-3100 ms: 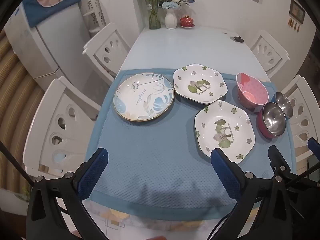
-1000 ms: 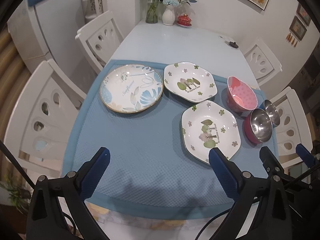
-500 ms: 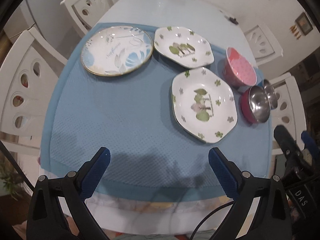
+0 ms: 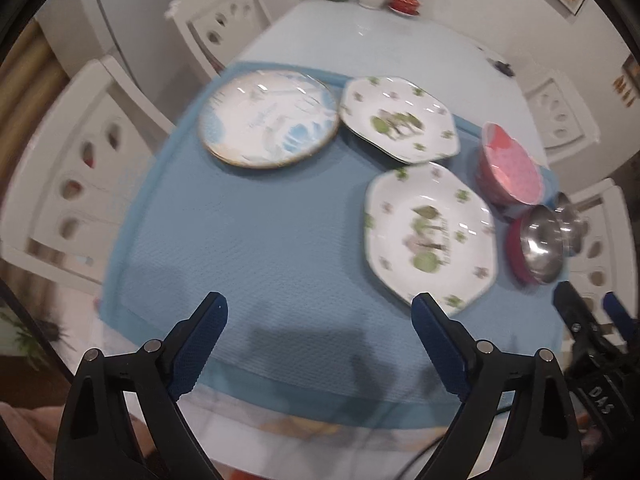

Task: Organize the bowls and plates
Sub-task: 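Move both grippers toward the round Sunflower plate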

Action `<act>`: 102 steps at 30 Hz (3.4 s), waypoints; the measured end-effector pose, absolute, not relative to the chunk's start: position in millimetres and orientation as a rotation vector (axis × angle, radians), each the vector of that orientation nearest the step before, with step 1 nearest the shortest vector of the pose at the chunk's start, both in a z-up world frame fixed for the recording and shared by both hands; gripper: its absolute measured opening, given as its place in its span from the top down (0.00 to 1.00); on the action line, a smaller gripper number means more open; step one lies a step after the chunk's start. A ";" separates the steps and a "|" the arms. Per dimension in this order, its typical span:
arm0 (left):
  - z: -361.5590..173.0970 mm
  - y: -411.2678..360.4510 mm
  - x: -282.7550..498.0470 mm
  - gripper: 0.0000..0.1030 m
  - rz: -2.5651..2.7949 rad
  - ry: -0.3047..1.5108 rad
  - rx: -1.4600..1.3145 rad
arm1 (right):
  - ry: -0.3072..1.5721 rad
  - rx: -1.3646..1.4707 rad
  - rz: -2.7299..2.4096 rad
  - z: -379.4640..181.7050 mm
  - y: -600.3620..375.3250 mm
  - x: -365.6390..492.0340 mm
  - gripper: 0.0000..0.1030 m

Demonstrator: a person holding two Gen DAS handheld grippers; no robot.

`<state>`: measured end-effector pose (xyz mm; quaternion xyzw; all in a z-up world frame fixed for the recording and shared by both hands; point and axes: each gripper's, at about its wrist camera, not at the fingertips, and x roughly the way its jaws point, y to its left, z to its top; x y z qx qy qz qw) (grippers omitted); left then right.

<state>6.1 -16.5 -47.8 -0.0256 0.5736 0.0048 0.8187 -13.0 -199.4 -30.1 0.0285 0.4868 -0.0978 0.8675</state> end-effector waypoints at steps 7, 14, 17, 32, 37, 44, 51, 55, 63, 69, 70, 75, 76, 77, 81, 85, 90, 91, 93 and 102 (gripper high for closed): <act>-25.3 18.3 24.2 0.10 0.099 1.118 0.018 | 1.033 0.012 -0.091 -30.7 -156.3 4.0 0.00; 2.8 36.8 47.2 0.10 0.123 1.005 0.137 | 1.084 0.024 -0.112 -34.5 -121.1 23.9 0.02; 9.4 42.3 51.4 0.10 0.080 0.983 0.170 | 1.092 0.031 -0.135 -30.7 -107.0 32.6 0.03; 2.3 85.4 75.5 0.10 -0.049 0.983 0.196 | 1.068 0.057 -0.222 -27.1 -47.6 53.4 0.03; -0.8 94.8 84.0 0.10 -0.059 0.982 0.207 | 1.057 0.044 -0.233 -27.6 -31.3 61.9 0.03; -7.5 123.8 105.8 0.10 -0.010 1.001 0.187 | 1.069 -0.002 -0.244 -28.3 -6.6 79.9 0.05; -15.2 126.4 118.5 0.10 -0.001 1.011 0.188 | 1.065 -0.012 -0.222 -26.9 4.9 91.4 0.10; -18.7 123.5 121.9 0.21 -0.007 1.019 0.202 | 1.086 0.009 -0.213 -31.5 3.9 96.2 0.18; -25.8 126.3 128.5 0.36 -0.010 1.046 0.187 | 1.105 0.021 -0.212 -37.7 2.7 100.0 0.24; -27.4 124.0 127.4 0.39 -0.018 1.047 0.203 | 1.118 0.020 -0.206 -41.0 4.3 101.3 0.29; -27.4 123.6 127.4 0.39 -0.020 1.047 0.204 | 1.119 0.019 -0.204 -41.4 4.6 101.4 0.29; -28.8 123.5 128.0 0.41 -0.017 1.050 0.208 | 1.120 0.017 -0.205 -42.4 6.4 102.5 0.29; -29.7 124.4 128.4 0.41 -0.016 1.053 0.202 | 1.120 0.016 -0.204 -42.5 6.4 102.5 0.29; -30.1 125.4 129.0 0.41 -0.017 1.056 0.197 | 1.121 0.016 -0.205 -42.5 6.4 102.3 0.29; -33.4 127.2 131.5 0.41 -0.013 1.064 0.197 | 1.129 0.021 -0.208 -44.5 5.7 105.1 0.29; -36.5 126.1 133.3 0.41 -0.012 1.070 0.204 | 1.135 0.021 -0.202 -47.6 7.1 108.3 0.29; -42.2 127.3 137.9 0.41 -0.009 1.085 0.205 | 1.144 0.019 -0.197 -53.2 9.4 113.3 0.30; -43.7 127.5 139.1 0.41 -0.009 1.088 0.207 | 1.147 0.019 -0.196 -54.4 9.4 114.6 0.30; -45.8 127.8 141.3 0.41 -0.007 1.092 0.212 | 1.153 0.022 -0.195 -56.9 9.1 117.3 0.30; -65.3 129.5 162.4 0.40 -0.020 1.112 0.229 | 1.199 0.048 -0.179 -77.5 6.7 135.5 0.30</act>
